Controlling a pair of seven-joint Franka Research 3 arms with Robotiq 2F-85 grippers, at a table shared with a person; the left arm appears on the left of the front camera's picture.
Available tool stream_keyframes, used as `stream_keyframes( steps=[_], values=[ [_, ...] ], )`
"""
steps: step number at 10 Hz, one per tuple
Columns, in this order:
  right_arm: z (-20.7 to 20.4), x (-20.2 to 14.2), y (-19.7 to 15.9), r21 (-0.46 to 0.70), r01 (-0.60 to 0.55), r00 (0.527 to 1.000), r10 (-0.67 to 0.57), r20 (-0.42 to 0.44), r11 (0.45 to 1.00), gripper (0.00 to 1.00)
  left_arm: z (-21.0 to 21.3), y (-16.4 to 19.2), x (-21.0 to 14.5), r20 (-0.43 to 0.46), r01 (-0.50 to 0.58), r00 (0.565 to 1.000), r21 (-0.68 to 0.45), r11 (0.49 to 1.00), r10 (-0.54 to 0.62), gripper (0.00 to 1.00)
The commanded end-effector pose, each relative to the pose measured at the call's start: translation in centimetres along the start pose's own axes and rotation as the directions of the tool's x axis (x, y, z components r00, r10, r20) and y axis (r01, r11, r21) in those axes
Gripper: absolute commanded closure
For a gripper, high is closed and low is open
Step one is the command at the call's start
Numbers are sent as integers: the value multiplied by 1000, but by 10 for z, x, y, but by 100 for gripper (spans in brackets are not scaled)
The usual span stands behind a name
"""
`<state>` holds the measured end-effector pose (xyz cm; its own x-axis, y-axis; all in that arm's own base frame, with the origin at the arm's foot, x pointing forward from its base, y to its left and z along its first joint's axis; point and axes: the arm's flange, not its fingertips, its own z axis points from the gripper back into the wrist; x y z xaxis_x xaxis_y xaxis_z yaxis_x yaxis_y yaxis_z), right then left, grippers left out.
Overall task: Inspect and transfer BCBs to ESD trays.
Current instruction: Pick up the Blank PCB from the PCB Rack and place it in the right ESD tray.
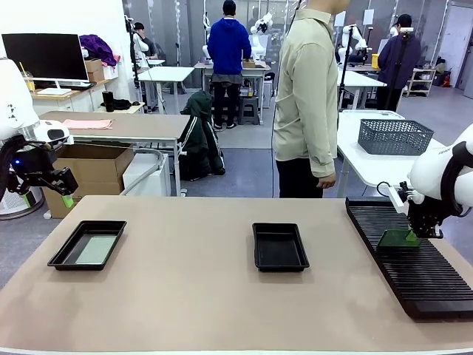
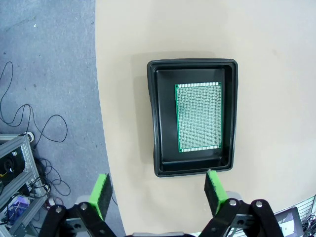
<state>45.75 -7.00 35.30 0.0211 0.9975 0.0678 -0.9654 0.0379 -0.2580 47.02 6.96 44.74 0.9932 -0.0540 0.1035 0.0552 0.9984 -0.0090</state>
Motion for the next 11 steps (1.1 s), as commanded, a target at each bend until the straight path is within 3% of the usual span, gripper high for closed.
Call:
stream_keyframes(
  steps=[1,8,11],
  values=[
    [-8,-10,-2,-30,-19,1000,20,22,999,100,-1,1,-1,3,-2,1000,2,1000,2,0],
    [0,0,0,-1,-1,1000,1,-1,1000,98,-1,1,-1,3,-2,1000,2,1000,2,0],
    [12,-1,-19,60,-4,1000,5,-14,998,98,-1,1,-1,3,-2,1000,2,1000,2,0]
  ],
)
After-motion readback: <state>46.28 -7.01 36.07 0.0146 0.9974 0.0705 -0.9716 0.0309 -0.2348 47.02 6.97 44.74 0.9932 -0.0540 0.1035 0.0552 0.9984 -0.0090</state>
